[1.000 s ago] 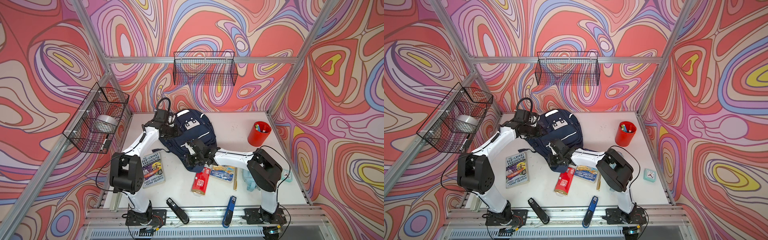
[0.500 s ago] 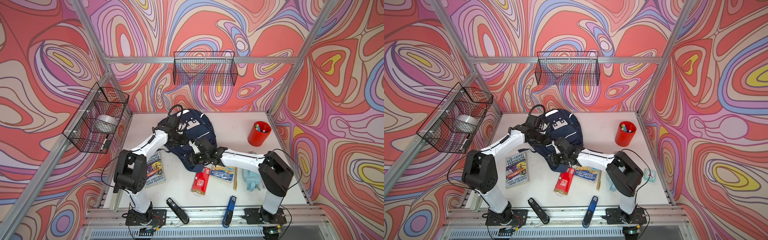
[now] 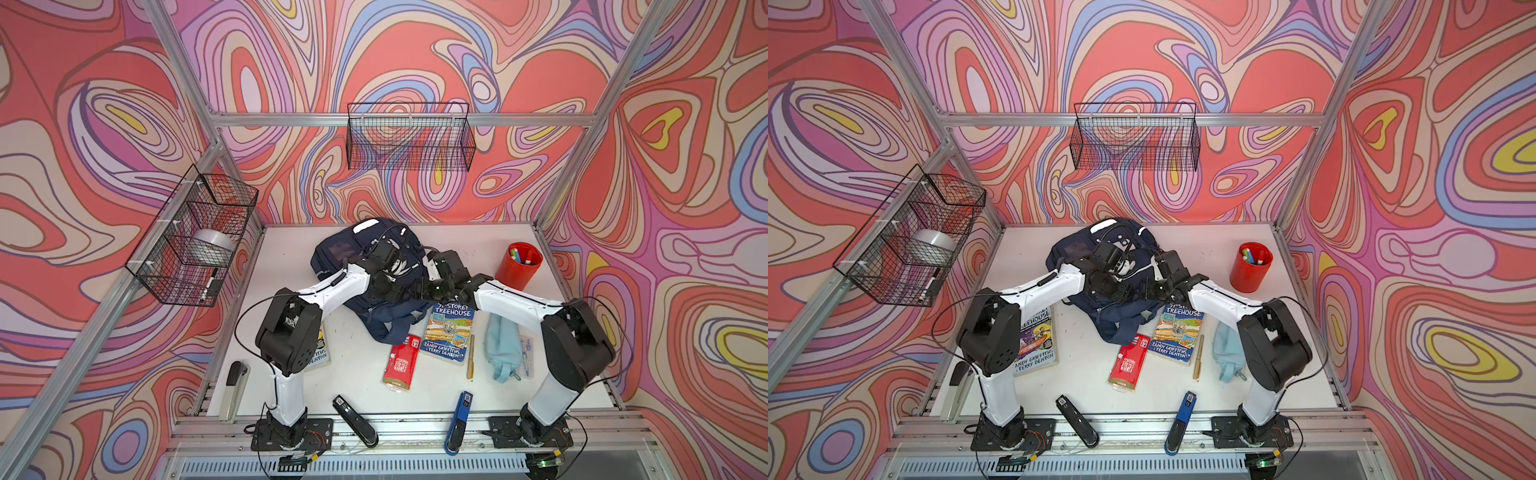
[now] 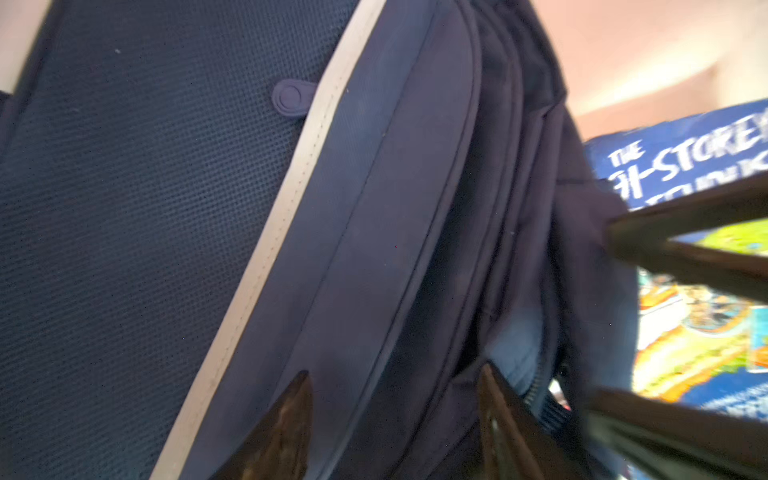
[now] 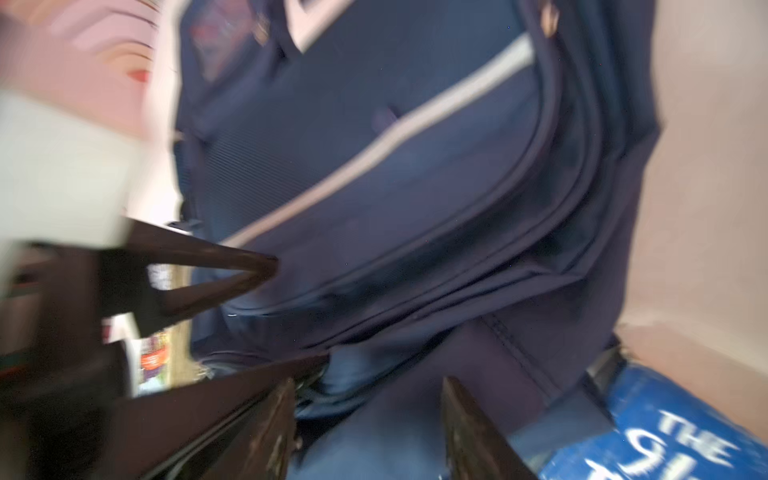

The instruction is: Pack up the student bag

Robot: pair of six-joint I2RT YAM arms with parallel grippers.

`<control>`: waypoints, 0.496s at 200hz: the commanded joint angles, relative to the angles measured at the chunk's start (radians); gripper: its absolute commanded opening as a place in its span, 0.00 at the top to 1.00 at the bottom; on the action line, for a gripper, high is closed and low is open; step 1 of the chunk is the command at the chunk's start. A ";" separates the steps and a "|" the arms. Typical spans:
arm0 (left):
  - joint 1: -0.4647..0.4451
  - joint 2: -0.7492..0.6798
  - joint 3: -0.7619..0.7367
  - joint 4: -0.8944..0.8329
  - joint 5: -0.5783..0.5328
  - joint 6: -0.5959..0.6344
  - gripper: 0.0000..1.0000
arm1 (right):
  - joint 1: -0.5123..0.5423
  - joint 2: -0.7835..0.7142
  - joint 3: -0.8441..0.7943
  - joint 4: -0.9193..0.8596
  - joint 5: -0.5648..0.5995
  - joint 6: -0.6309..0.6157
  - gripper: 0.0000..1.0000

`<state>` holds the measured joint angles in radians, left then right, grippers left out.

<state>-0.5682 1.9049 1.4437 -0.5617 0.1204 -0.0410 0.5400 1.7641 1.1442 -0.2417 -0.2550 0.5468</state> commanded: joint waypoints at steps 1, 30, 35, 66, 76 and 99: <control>-0.014 0.019 -0.005 0.012 -0.125 0.048 0.38 | 0.006 0.039 0.000 0.011 0.030 0.020 0.46; -0.057 0.027 -0.045 0.058 -0.221 0.095 0.37 | -0.002 0.057 -0.074 0.107 0.008 0.098 0.55; -0.064 0.033 -0.039 0.050 -0.248 0.100 0.36 | -0.002 0.063 -0.078 0.111 0.007 0.100 0.56; -0.094 0.097 -0.012 0.034 -0.391 0.158 0.27 | -0.002 0.095 -0.092 0.136 -0.010 0.123 0.60; -0.092 0.105 -0.014 0.044 -0.409 0.151 0.33 | -0.001 0.094 -0.103 0.147 -0.013 0.129 0.61; -0.075 0.057 -0.032 0.085 -0.384 0.097 1.00 | 0.000 0.112 -0.100 0.122 0.000 0.113 0.63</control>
<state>-0.6601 1.9793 1.4254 -0.4896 -0.2226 0.0681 0.5381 1.8282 1.0679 -0.0814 -0.2623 0.6544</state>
